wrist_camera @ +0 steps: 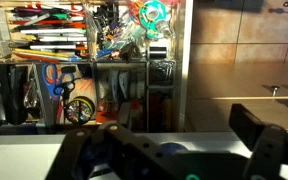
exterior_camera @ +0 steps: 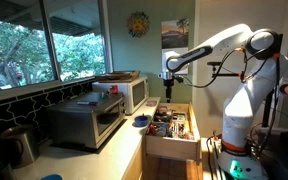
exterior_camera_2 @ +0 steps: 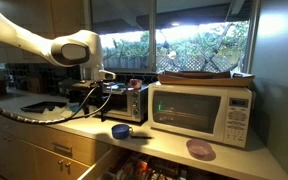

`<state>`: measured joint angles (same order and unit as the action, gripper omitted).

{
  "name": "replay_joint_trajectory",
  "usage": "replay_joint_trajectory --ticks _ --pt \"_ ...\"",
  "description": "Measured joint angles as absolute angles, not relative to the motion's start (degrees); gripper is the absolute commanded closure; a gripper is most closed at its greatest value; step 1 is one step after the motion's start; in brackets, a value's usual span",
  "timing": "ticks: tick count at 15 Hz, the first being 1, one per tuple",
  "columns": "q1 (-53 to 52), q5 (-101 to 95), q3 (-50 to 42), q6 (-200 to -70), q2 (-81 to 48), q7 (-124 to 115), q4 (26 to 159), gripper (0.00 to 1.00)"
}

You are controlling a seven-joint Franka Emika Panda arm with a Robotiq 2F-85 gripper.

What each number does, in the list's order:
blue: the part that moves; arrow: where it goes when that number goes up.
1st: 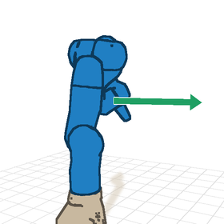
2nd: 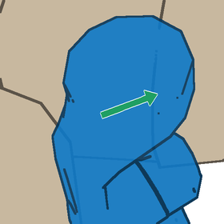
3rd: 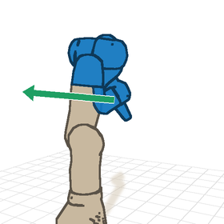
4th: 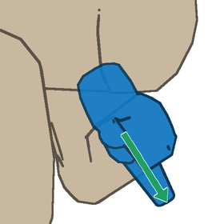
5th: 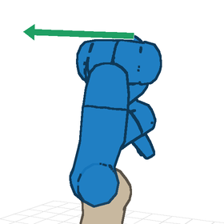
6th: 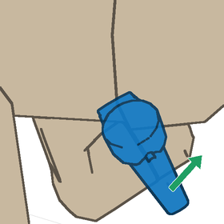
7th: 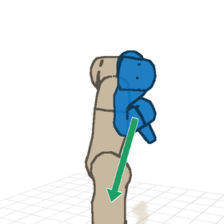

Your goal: Put the pen onto the oven

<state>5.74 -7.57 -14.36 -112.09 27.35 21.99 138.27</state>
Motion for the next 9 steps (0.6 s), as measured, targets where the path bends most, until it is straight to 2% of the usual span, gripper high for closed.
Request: replay_joint_trajectory --ticks 5,9 --pt "5.7 -6.8 -14.4 -112.5 27.3 21.3 138.2 0.0" --pt "6.0 -1.2 -15.0 -123.3 22.6 15.1 135.8 0.0"
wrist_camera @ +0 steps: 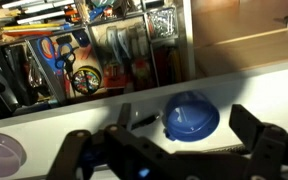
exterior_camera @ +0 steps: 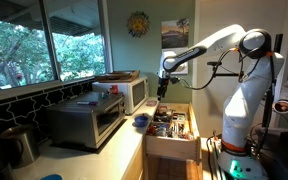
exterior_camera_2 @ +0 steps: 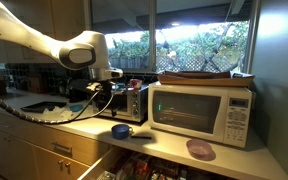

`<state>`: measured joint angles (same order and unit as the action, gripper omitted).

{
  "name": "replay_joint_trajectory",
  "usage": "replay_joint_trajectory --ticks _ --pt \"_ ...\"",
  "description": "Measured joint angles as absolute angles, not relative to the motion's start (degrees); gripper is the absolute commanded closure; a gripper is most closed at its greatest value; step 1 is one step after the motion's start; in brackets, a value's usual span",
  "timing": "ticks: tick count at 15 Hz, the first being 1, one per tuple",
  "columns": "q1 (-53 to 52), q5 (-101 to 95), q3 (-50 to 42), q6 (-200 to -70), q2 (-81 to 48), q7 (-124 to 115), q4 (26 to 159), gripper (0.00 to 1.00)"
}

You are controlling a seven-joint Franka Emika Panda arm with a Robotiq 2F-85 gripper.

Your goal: Put the pen onto the oven

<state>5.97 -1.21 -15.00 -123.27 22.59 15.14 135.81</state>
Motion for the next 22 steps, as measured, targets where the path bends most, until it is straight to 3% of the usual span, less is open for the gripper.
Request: replay_joint_trajectory --ticks 8,14,22 --pt "10.1 4.1 -16.2 -141.2 7.7 2.4 127.7 0.0" --pt "11.0 0.5 -14.7 -141.9 6.2 -7.9 126.9 0.0" --pt "10.8 -3.7 -12.1 -138.4 -9.0 -35.0 118.2 0.0"
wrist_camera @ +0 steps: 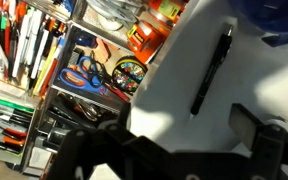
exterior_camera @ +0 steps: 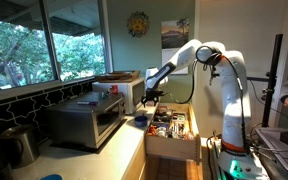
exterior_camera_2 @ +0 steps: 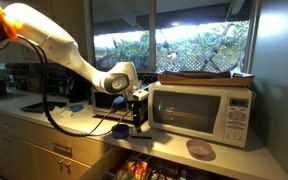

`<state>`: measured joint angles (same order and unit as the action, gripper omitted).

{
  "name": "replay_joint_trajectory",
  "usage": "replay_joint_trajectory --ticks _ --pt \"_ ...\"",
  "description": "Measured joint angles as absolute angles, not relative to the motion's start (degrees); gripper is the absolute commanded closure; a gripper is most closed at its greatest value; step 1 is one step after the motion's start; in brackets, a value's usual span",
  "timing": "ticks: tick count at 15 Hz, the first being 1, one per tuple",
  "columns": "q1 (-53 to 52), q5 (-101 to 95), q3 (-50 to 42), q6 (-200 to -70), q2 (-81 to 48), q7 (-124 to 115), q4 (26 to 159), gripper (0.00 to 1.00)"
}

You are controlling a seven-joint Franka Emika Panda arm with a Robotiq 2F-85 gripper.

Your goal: Put the pen onto the oven

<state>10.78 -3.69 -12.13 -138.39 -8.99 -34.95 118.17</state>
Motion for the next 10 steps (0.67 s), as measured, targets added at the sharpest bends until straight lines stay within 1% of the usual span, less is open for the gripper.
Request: replay_joint_trajectory --ticks 10 --pt "10.5 -0.6 -12.0 -138.6 -11.1 -35.0 117.3 0.0"
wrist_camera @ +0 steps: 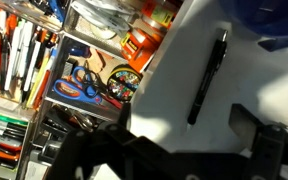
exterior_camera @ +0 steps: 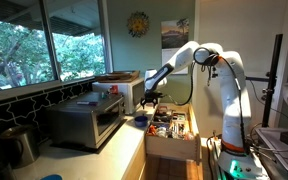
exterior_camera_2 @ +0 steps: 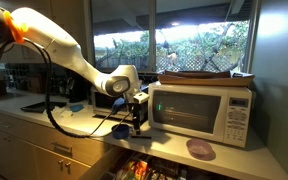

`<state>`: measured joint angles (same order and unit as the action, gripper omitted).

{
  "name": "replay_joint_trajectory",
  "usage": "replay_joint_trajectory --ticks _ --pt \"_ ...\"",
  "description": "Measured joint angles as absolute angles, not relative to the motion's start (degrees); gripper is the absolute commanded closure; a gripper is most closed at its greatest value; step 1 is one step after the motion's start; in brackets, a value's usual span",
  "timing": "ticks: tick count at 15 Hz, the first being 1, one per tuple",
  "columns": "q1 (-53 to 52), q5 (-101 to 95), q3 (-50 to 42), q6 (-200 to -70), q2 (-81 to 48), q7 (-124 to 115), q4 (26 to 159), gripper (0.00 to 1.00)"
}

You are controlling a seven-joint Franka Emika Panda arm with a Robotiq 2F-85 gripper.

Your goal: Put the pen onto the oven

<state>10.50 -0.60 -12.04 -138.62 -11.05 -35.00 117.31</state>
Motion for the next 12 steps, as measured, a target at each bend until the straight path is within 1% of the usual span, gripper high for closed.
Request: replay_joint_trajectory --ticks 1,2,3,6,7,8,9,10,12 --pt "10.4 0.3 -12.0 -138.7 -11.7 -35.0 117.3 0.02" --pt "10.3 0.9 -12.0 -138.8 -12.2 -35.0 117.3 0.12" --pt "10.2 1.4 -12.0 -139.0 -12.8 -35.0 117.3 0.15" --pt "10.1 2.6 -12.0 -140.5 -14.4 -35.0 117.2 0.41" --pt "10.0 3.1 -12.0 -141.3 -15.0 -35.0 117.0 0.46" --pt "9.9 3.4 -12.0 -142.3 -15.6 -35.0 116.9 0.47" --pt "9.7 3.7 -12.0 -143.2 -16.3 -35.0 116.6 0.53" --pt "9.5 4.0 -11.9 -144.1 -17.0 -35.0 116.3 0.47" --pt "9.1 4.1 -11.8 -145.3 -18.3 -35.0 115.4 0.49"
